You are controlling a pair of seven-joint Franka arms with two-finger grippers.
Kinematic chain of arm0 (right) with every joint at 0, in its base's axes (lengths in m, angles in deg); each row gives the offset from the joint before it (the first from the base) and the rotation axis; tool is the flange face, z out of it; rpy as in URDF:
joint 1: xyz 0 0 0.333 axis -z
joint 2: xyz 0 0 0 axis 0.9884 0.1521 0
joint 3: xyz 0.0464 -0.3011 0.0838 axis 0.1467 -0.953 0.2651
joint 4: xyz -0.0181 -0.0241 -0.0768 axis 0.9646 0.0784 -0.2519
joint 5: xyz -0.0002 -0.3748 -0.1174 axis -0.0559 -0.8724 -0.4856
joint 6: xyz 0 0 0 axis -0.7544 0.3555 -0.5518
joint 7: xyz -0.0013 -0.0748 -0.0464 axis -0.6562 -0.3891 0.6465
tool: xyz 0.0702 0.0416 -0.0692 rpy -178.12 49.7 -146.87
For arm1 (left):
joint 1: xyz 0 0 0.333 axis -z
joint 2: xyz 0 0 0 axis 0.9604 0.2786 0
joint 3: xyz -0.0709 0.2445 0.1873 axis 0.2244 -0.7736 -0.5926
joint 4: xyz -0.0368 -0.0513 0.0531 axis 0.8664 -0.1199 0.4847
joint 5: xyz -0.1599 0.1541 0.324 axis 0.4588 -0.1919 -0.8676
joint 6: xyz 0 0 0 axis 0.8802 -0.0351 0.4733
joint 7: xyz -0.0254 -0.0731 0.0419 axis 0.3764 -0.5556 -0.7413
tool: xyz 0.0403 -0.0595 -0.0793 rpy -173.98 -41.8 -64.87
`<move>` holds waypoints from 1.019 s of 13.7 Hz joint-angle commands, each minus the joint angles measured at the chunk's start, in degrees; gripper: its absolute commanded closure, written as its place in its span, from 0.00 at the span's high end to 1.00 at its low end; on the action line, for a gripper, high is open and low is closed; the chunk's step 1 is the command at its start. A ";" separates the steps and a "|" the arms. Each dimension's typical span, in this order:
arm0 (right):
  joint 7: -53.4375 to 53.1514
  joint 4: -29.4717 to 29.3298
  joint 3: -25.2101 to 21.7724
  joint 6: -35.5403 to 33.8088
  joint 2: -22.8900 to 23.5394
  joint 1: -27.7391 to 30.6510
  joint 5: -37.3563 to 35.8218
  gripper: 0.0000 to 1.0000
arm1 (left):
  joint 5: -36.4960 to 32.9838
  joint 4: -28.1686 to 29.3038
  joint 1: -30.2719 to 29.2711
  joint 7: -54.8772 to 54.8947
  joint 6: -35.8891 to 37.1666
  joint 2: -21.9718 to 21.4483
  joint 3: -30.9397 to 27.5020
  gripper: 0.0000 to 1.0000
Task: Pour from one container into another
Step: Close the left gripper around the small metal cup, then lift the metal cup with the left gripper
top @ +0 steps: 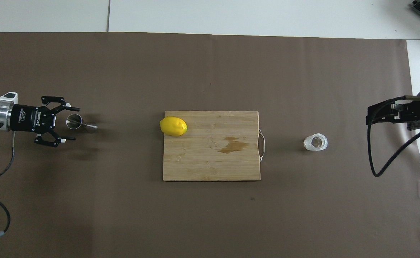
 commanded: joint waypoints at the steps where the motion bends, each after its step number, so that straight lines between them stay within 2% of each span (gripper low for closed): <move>1: 1.44 -0.77 0.28 -1.13 0.14 0.95 1.66 1.00 | 1.19 1.21 0.19 1.02 0.30 -0.78 -0.23 1.00; 14: 1.53 -0.77 0.28 -1.13 0.14 0.95 1.66 1.00 | 1.62 1.12 0.01 1.02 2.15 -0.87 -0.32 0.75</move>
